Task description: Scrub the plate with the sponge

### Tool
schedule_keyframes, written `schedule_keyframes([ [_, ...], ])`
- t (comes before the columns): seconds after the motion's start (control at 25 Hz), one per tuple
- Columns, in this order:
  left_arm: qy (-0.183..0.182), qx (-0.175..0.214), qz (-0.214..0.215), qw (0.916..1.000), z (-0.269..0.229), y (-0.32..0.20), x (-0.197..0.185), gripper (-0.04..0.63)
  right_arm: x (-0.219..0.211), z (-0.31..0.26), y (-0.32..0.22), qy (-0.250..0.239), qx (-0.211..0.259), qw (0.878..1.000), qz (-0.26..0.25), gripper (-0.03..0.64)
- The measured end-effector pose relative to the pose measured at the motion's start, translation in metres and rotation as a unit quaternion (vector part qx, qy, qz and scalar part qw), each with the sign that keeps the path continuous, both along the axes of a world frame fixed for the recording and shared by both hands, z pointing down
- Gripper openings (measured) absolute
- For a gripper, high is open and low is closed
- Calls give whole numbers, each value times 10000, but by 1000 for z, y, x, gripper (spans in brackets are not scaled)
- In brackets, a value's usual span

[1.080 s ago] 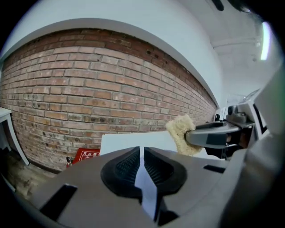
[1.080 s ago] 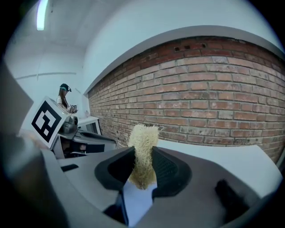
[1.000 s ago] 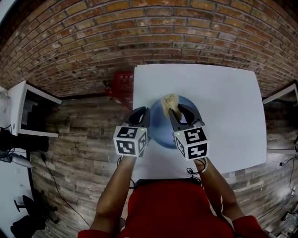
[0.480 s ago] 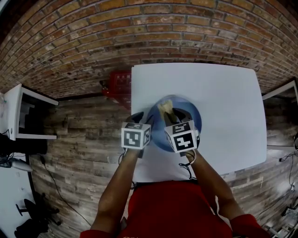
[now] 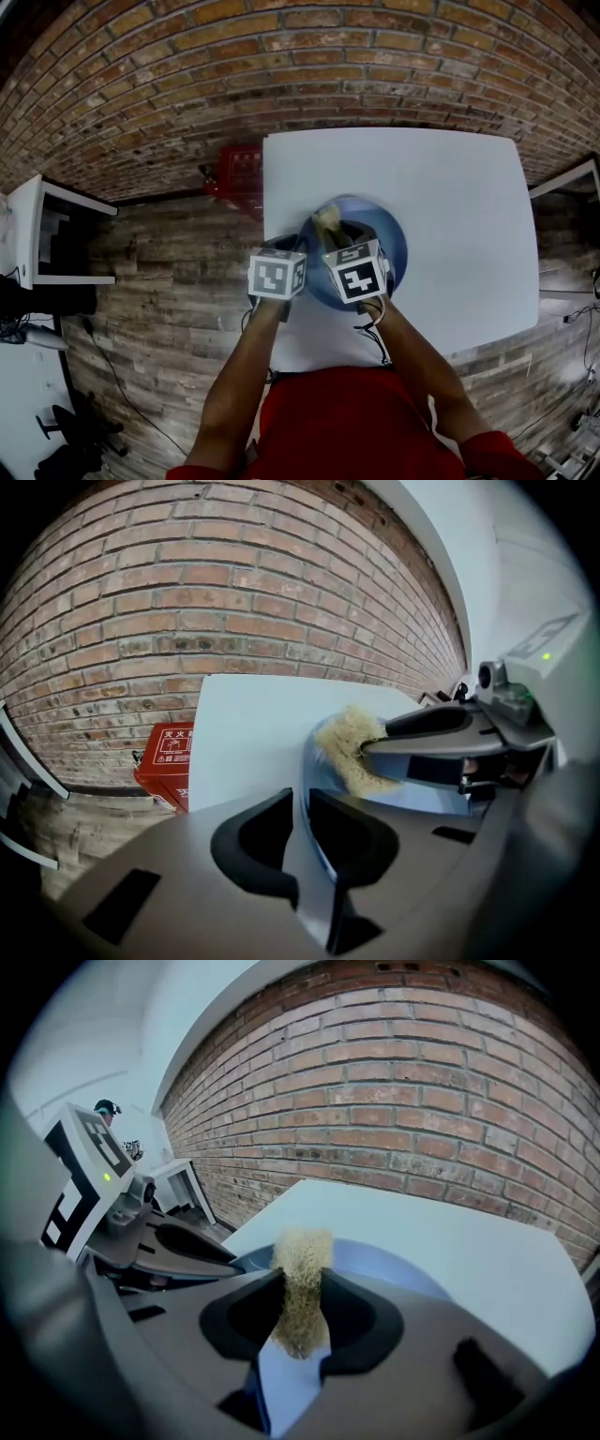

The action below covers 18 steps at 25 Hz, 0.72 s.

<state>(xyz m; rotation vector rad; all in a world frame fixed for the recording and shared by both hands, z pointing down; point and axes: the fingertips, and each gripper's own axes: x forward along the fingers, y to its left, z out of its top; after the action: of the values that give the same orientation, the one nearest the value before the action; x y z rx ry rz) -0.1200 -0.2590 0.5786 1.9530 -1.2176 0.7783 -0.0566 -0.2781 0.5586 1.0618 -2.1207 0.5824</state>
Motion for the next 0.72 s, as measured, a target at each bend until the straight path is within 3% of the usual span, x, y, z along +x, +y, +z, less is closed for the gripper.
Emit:
schedule_keyframes([
  [0.28,38,45,-95,9999,2,0,2,45,21,5,-9,79,-23,9998,178,120],
  [0.72,17,118,-220,9997,0,1,1,43,97,4,-14,361,-98,9952,902,120],
])
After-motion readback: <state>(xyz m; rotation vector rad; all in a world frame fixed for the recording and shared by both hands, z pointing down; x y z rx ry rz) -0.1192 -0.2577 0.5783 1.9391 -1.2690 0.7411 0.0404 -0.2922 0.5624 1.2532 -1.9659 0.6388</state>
